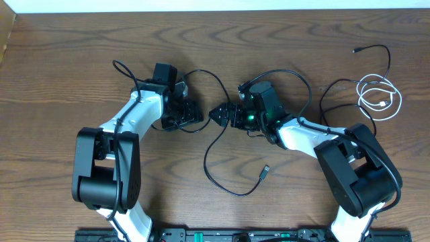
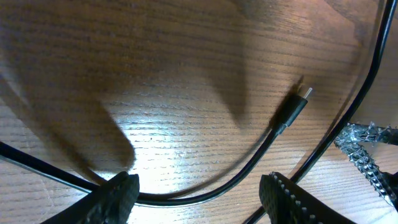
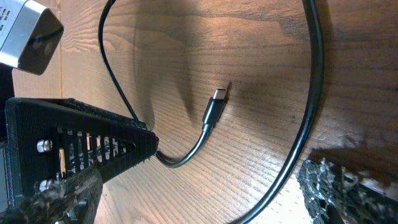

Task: Untangle cables

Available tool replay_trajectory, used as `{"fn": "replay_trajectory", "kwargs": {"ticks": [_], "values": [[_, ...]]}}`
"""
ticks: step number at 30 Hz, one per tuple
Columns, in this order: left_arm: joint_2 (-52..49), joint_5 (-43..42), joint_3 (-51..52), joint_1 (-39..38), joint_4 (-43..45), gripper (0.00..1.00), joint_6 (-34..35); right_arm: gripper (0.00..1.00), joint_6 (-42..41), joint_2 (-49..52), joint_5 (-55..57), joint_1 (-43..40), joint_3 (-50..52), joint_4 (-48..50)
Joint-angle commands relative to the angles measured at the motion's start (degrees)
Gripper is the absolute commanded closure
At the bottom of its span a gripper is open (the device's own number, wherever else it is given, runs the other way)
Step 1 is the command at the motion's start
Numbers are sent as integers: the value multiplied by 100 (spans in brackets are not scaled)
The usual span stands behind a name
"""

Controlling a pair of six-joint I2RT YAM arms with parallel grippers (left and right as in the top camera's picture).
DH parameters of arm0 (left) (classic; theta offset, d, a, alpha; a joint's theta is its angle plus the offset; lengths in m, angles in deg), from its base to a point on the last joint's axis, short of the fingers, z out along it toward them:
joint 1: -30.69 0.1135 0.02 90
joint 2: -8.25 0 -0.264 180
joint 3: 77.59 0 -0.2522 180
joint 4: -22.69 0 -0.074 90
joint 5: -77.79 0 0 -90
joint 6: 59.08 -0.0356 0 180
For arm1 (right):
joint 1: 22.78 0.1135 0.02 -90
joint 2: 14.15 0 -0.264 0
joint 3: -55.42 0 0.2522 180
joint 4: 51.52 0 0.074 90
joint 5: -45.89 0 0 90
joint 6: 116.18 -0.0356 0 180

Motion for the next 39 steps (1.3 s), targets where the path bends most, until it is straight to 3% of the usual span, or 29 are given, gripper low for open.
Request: {"fn": "replay_trajectory", "kwargs": {"ticks": [1,21,25,27,39], "values": [[-9,57,0,31,4,33,-33,1,-101,264,273,-50,151,-203],[-9,205,4,15,4,35,-33,1,-101,264,273,-50,151,-203],[-9,205,9,-9,0,78,-33,1,-98,264,273,-50,151,-203],[-9,203,11,-35,2,92,-31,1,-101,264,273,-50,151,-203],[-9,205,9,-142,68,92,-31,1,-101,264,273,-50,153,-203]]}}
